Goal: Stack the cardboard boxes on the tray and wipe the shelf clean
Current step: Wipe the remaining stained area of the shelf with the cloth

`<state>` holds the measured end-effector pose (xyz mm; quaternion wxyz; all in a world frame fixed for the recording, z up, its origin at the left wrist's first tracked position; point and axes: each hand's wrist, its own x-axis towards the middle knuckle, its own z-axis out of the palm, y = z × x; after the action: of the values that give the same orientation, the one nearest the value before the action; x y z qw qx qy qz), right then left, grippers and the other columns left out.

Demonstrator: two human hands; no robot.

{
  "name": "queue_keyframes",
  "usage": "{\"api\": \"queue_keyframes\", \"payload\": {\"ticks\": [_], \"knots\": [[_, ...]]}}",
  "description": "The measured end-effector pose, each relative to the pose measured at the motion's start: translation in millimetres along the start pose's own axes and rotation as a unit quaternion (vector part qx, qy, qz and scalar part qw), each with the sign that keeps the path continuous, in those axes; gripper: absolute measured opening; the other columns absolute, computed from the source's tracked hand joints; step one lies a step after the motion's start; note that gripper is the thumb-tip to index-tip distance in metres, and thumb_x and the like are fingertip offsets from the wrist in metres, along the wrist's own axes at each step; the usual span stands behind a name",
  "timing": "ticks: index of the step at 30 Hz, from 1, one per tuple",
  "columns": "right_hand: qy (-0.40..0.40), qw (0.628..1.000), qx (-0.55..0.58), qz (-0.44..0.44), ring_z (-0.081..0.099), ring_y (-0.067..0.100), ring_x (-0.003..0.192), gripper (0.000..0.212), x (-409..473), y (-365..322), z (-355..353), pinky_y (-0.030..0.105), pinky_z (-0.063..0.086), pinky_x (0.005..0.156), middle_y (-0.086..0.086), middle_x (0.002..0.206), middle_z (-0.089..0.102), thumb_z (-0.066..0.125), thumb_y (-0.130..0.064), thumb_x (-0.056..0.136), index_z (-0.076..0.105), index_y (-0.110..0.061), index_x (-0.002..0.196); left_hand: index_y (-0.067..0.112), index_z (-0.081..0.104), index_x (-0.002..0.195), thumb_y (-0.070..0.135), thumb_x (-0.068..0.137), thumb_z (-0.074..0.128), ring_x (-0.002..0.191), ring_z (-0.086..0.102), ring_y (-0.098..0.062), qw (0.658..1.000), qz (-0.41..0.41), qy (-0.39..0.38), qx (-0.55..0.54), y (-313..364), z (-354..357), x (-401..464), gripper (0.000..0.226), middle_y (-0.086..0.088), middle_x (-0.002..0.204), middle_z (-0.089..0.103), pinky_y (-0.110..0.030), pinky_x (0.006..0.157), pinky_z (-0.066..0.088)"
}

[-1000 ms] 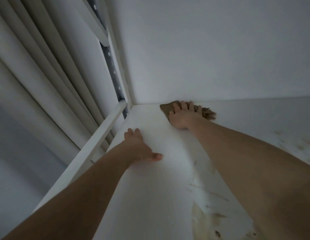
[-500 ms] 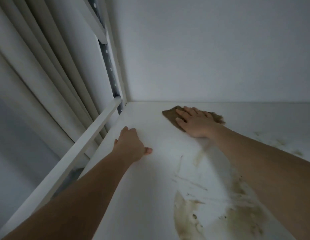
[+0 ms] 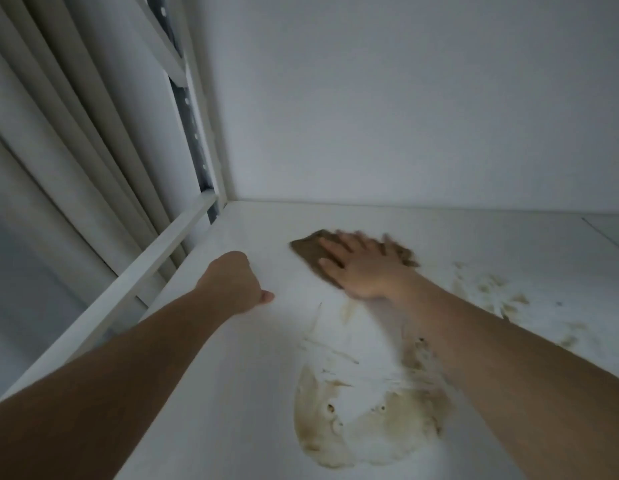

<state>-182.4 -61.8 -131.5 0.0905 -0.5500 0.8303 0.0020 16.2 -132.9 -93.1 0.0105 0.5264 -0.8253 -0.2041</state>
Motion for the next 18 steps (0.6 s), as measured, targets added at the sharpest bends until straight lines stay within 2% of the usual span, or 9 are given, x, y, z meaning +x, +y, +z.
{"api": "queue_keyframes", "payload": {"ticks": [3, 5, 7, 11, 13, 15, 18], "knots": [[-0.005, 0.987, -0.022, 0.160, -0.021, 0.033, 0.146, 0.059, 12, 31, -10, 0.068, -0.016, 0.108, -0.004, 0.162, -0.016, 0.008, -0.058, 0.098, -0.009, -0.040, 0.152, 0.010, 0.030, 0.147, 0.032, 0.084, 0.070, 0.141, 0.025, -0.021, 0.997, 0.055, -0.023, -0.054, 16, 0, -9, 0.078, -0.005, 0.154, 0.025, -0.028, 0.112, 0.022], [-0.012, 0.984, 0.010, 0.179, -0.021, 0.035, 0.146, 0.059, 22, 21, -12, 0.074, -0.014, 0.104, -0.003, 0.161, -0.019, 0.010, -0.055, 0.099, -0.008, -0.039, 0.152, 0.011, 0.029, 0.148, 0.028, 0.086, 0.068, 0.141, 0.024, -0.020, 0.994, 0.083, -0.022, -0.071, 31, 3, -10, 0.075, -0.003, 0.155, 0.023, -0.026, 0.111, 0.023], [-0.015, 0.992, 0.040, 0.122, -0.018, 0.031, 0.147, 0.057, 25, 8, -9, 0.072, -0.011, 0.107, -0.008, 0.161, -0.018, 0.013, -0.053, 0.100, -0.006, -0.041, 0.152, 0.009, 0.031, 0.146, 0.024, 0.088, 0.065, 0.139, 0.029, -0.022, 0.993, 0.089, -0.029, -0.072, 52, 11, -8, 0.069, -0.006, 0.153, 0.027, -0.026, 0.108, 0.028], [0.002, 0.998, 0.031, -0.045, -0.008, 0.017, 0.149, 0.051, 6, 9, -1, 0.052, -0.006, 0.116, -0.018, 0.161, -0.008, 0.013, -0.053, 0.101, 0.003, -0.049, 0.150, 0.002, 0.046, 0.134, 0.017, 0.099, 0.047, 0.123, 0.049, -0.028, 0.994, 0.107, -0.027, 0.010, 82, 18, -8, 0.039, -0.016, 0.136, 0.050, -0.029, 0.096, 0.039], [-0.013, 0.998, 0.024, -0.057, -0.007, 0.014, 0.149, 0.049, -5, 34, -4, 0.050, -0.006, 0.117, -0.020, 0.160, -0.008, 0.012, -0.053, 0.101, 0.004, -0.051, 0.150, 0.001, 0.048, 0.131, 0.017, 0.102, 0.036, 0.120, 0.051, -0.027, 0.991, 0.114, -0.032, 0.062, 92, 20, -6, 0.035, -0.015, 0.132, 0.052, -0.027, 0.093, 0.039], [-0.019, 1.000, 0.016, 0.015, -0.010, 0.017, 0.149, 0.050, -11, 69, -7, 0.055, -0.009, 0.117, -0.017, 0.161, -0.012, 0.009, -0.054, 0.101, -0.001, -0.050, 0.150, -0.001, 0.051, 0.128, 0.017, 0.104, 0.029, 0.122, 0.050, -0.026, 0.986, 0.111, -0.044, 0.114, 98, 18, -6, 0.037, -0.015, 0.133, 0.052, -0.025, 0.094, 0.039], [-0.017, 0.980, 0.023, 0.195, -0.016, 0.027, 0.148, 0.053, -14, 111, -13, 0.065, -0.010, 0.112, -0.008, 0.161, -0.018, 0.005, -0.053, 0.100, -0.010, -0.045, 0.150, -0.003, 0.052, 0.127, 0.020, 0.104, 0.028, 0.123, 0.050, -0.027, 0.983, 0.108, -0.056, 0.141, 101, 15, -6, 0.041, -0.016, 0.134, 0.052, -0.026, 0.095, 0.039]]}}
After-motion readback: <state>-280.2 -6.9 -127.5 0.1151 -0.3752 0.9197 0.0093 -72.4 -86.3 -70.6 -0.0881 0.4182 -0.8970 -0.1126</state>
